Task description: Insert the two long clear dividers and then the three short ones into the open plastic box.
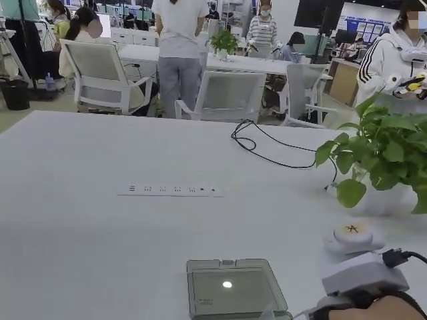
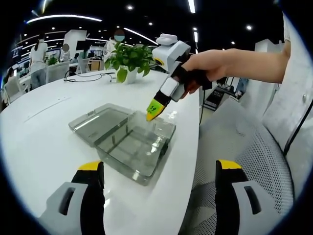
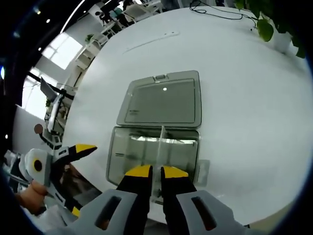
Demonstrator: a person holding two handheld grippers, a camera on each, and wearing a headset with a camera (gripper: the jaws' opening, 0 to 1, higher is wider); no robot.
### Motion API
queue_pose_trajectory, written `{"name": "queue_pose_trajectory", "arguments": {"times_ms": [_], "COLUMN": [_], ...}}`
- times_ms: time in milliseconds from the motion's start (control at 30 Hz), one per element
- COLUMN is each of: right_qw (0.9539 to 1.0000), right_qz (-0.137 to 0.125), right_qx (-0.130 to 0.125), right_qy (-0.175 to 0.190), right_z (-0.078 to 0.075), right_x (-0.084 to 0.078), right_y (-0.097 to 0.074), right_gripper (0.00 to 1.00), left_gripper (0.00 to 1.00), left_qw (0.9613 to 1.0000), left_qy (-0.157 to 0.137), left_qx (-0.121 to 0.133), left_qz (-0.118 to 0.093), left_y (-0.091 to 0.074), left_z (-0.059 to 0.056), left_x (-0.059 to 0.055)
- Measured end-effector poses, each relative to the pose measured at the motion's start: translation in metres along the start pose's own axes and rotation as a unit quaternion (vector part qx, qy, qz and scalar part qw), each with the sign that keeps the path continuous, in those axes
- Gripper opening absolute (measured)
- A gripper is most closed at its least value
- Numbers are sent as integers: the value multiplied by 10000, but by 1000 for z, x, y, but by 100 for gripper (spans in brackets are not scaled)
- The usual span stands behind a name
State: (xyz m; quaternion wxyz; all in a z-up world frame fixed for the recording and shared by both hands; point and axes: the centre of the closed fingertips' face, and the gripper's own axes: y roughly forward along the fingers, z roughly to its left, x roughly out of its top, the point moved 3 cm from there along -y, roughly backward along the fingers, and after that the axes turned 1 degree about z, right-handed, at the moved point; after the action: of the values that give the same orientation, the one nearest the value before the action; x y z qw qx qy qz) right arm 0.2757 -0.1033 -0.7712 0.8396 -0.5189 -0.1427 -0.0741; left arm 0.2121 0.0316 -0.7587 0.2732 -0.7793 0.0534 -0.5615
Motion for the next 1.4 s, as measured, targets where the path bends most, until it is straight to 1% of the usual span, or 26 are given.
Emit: {"name": "queue_pose_trajectory", "arguments": {"times_ms": [133,267,667,833,933,1167,1267,1400], "right_qw": [9999,9999,9996,9996,9995,9987,9982,9972], "right_qz": [-3,-6,18,-1,-8,-126,-184,-327], "right_qx": [72,127,209,243,304,443,505,616], "right_qy": [-69,-72,-171,-146,-113,-218,-256,-279], "right_z": [2,0,-3,-6,-6,-6,-6,-6], "right_x": [-1,-3,-6,-7,-7,-8,-7,-4], "right_y": [6,12,20,23,22,20,17,10], "right_gripper": [9,10,10,10,11,11,11,15], "left_gripper": [96,96,96,96,96,95,95,95], "left_qw": [10000,10000,10000,9999,9999,9997,9996,9994], "left_qy": [-6,-11,-65,-75,-84,-110,-132,-148], "left_qx": [8,19,74,112,142,216,255,317], "left_qz": [10,1,2,18,19,23,31,39], "left_y": [0,-1,-2,-3,-4,-5,-6,-8], "left_z": [1,2,2,2,3,2,1,0], "left_x": [0,0,-1,-2,-2,-1,-1,0]}}
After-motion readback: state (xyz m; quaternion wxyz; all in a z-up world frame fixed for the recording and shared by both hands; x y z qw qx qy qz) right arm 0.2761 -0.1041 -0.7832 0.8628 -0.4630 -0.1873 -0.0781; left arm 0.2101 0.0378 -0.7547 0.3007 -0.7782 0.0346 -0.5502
